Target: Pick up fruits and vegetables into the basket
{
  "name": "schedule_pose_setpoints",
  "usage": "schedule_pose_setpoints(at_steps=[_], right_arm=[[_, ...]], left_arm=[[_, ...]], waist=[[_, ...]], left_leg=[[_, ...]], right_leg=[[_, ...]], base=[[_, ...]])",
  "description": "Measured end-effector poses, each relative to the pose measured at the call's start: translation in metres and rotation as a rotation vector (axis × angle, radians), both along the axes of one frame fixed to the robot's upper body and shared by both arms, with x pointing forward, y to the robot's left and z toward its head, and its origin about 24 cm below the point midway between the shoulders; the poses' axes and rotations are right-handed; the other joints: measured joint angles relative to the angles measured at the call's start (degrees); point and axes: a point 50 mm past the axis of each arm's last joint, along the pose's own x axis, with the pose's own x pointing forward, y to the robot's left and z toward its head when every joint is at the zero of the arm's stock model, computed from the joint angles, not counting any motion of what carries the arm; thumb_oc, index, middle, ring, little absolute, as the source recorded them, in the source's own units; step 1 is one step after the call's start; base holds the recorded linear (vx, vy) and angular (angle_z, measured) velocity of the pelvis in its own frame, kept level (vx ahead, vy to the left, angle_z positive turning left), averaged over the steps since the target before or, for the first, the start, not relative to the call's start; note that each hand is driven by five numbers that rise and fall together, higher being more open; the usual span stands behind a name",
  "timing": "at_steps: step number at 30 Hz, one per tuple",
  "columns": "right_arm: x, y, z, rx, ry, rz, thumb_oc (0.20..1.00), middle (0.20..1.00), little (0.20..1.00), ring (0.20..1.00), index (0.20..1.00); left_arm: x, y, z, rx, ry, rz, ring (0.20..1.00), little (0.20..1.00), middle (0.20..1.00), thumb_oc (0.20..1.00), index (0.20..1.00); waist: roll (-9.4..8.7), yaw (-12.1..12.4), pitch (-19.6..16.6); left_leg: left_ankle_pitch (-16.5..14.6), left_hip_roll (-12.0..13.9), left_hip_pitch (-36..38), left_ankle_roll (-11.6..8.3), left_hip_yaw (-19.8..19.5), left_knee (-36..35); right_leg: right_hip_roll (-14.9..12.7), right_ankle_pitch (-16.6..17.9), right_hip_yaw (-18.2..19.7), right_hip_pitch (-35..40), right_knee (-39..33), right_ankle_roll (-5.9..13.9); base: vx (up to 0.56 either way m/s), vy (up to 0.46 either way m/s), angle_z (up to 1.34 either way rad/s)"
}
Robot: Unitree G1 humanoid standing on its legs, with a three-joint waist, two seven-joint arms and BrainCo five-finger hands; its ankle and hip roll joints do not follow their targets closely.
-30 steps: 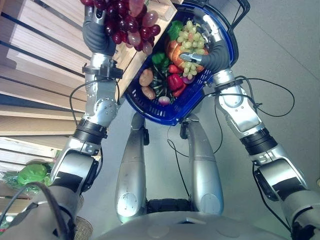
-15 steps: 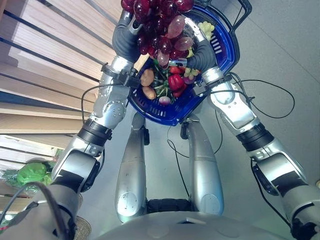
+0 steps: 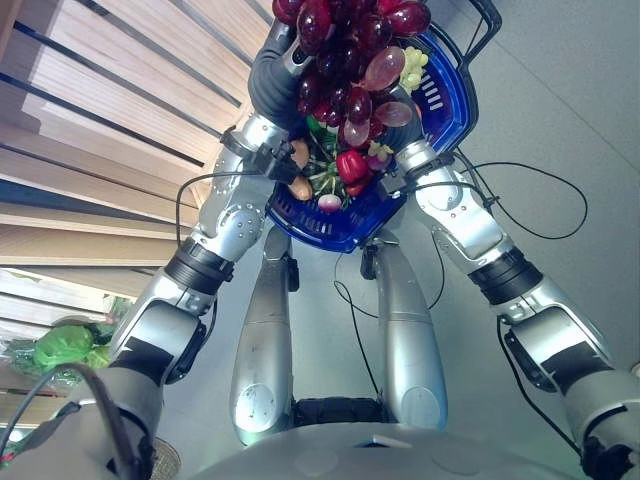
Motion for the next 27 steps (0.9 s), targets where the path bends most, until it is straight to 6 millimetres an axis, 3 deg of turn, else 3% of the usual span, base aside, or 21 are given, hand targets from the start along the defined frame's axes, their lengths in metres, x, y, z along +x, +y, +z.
schedule_pose_setpoints(at_steps=[4,5,6,7,25,26,27], right_arm=[[-0.0001,0.0014,-0.001,-0.001,0.01,0.007,1.0,1.0,1.0,1.0,1.0],[0.0,0.001,-0.0011,0.003,0.014,0.01,0.853,0.853,0.853,0.853,0.853],[0.0,0.001,-0.0011,0.002,0.015,0.013,0.464,0.464,0.464,0.464,0.464],[0.0,0.0011,-0.0012,0.0,0.015,0.015,0.2,0.2,0.2,0.2,0.2],[-0.0005,0.0023,-0.0039,0.0,0.023,0.012,0.2,0.2,0.2,0.2,0.2],[-0.0005,0.0024,-0.004,0.0,0.023,0.012,0.2,0.2,0.2,0.2,0.2],[-0.0005,0.0025,-0.0039,0.001,0.023,0.012,0.2,0.2,0.2,0.2,0.2]], left_arm=[[-0.0001,-0.001,-0.0007,0.004,0.004,-0.01,0.2,0.2,0.2,0.2,0.2],[-0.0002,-0.0012,-0.001,0.004,0.005,-0.013,0.2,0.2,0.2,0.2,0.2],[-0.0001,-0.0012,-0.001,0.004,0.006,-0.014,0.2,0.2,0.2,0.2,0.2],[0.0001,-0.0011,-0.001,0.004,0.008,-0.016,0.2,0.2,0.2,0.2,0.2],[-0.0053,-0.0057,0.0048,-0.01,-0.007,-0.059,0.2,0.2,0.2,0.2,0.2],[-0.0053,-0.0058,0.0048,-0.011,-0.006,-0.058,0.25,0.25,0.25,0.25,0.25],[-0.0054,-0.0061,0.0051,-0.013,-0.002,-0.049,0.464,0.464,0.464,0.464,0.464]], waist=[[0.0,0.0,0.0],[0.0,0.0,0.0],[0.0,0.0,0.0],[0.0,0.0,0.0],[-0.02,-0.2,0.0],[-0.02,-0.1,0.0],[-0.02,-0.1,0.0]], left_leg=[[0.0,0.0,0.0,0.0,-0.1,0.0],[0.0,0.0,0.0,0.01,-0.1,0.0],[0.0,0.0,0.0,0.01,-0.1,0.0],[0.0,0.0,0.0,0.01,-0.1,0.0],[0.2,-0.5,-0.1,0.26,-0.5,0.0],[0.2,-0.5,-0.1,0.27,-0.5,0.0],[0.2,-0.5,-0.1,0.29,-0.6,0.0]], right_leg=[[0.0,0.0,-0.1,0.0,0.0,0.0],[-0.1,0.0,-0.1,0.0,0.0,0.0],[-0.1,0.0,-0.1,0.0,0.0,0.01],[-0.1,0.0,-0.1,0.0,0.0,0.01],[-0.5,0.0,-0.4,0.2,0.0,0.1],[-0.6,-0.1,-0.4,0.2,0.0,0.11],[-0.6,-0.1,-0.4,0.2,0.0,0.12]], base=[[0.0,0.0,0.0],[0.0,0.0,0.0],[0.0,0.0,0.0],[0.0,0.0,0.0],[0.0,0.0,0.0],[0.0,0.0,0.0],[0.0,0.0,0.0]])
